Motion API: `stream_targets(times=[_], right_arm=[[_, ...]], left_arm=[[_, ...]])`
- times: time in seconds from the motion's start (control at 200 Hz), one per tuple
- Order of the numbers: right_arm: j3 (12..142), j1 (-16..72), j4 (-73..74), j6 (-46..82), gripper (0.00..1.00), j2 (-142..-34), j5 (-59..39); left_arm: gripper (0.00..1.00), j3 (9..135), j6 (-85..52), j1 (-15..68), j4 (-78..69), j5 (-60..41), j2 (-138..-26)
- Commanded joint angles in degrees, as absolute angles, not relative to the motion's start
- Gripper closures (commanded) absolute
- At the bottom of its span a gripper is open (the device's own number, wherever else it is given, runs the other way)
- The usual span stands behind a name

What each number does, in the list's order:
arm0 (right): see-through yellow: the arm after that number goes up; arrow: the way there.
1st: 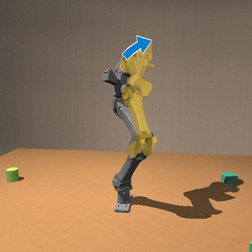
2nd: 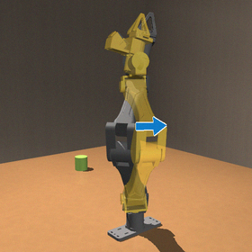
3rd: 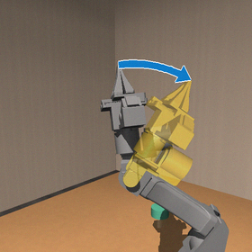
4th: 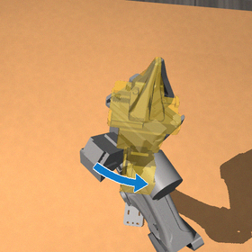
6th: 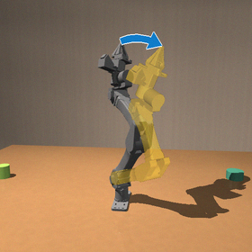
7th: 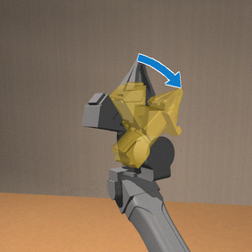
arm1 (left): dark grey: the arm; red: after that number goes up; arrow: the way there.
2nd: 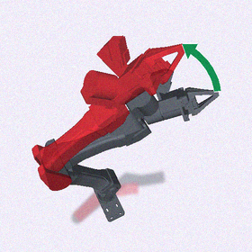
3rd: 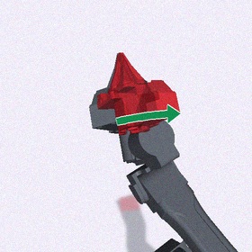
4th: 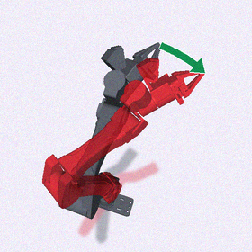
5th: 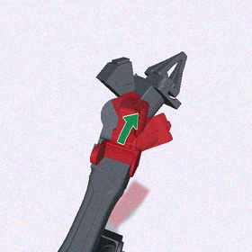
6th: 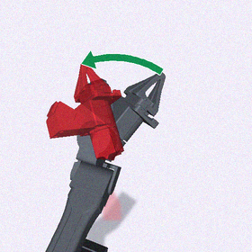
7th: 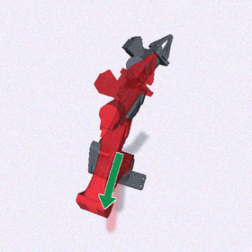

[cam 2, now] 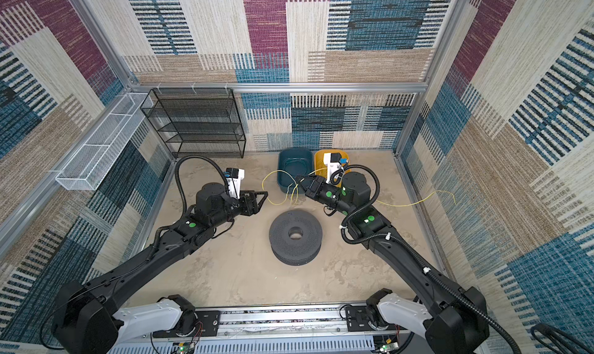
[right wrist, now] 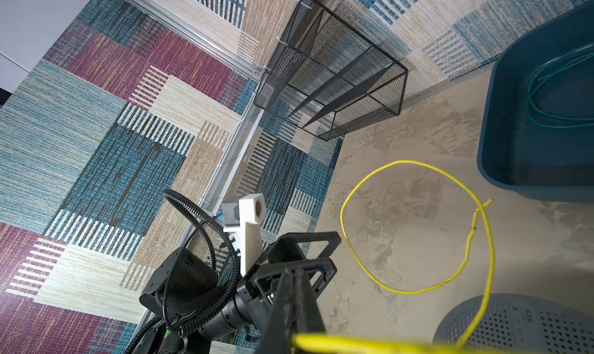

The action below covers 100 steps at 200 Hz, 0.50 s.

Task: Wrap the cables
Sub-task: 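Regrasp the cable with the left gripper while right pulls it to the far corner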

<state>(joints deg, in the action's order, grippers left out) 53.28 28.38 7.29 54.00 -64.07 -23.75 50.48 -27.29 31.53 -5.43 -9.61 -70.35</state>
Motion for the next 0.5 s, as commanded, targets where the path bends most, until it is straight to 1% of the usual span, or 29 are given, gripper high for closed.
stream_targets(times=[0.0, 0.11, 0.225, 0.295, 0.396, 0.496], right_arm=[[53.1, 28.4, 9.3, 54.7, 1.00, -63.8, -25.0], [53.1, 28.4, 9.2, 54.7, 1.00, -63.2, -24.9], [53.3, 28.4, 8.5, 54.3, 1.00, -62.8, -24.6], [53.3, 28.4, 8.2, 54.1, 1.00, -62.6, -24.4], [54.1, 28.5, 7.4, 53.2, 1.00, -62.6, -23.6], [57.4, 28.0, 4.5, 50.1, 1.00, -63.0, -20.3]], left_arm=[[0.41, 51.5, -28.3, 31.5, -10.5, -11.6, -72.8], [0.51, 52.2, -27.9, 31.4, -10.7, -11.4, -75.5], [0.67, 51.8, -28.2, 31.4, -11.9, -10.4, -76.8], [0.82, 51.3, -28.0, 31.4, -12.9, -9.5, -76.8], [1.00, 50.8, -27.0, 31.4, -12.4, -8.5, -76.3], [1.00, 50.0, -25.4, 31.4, -10.5, -6.9, -75.3]])
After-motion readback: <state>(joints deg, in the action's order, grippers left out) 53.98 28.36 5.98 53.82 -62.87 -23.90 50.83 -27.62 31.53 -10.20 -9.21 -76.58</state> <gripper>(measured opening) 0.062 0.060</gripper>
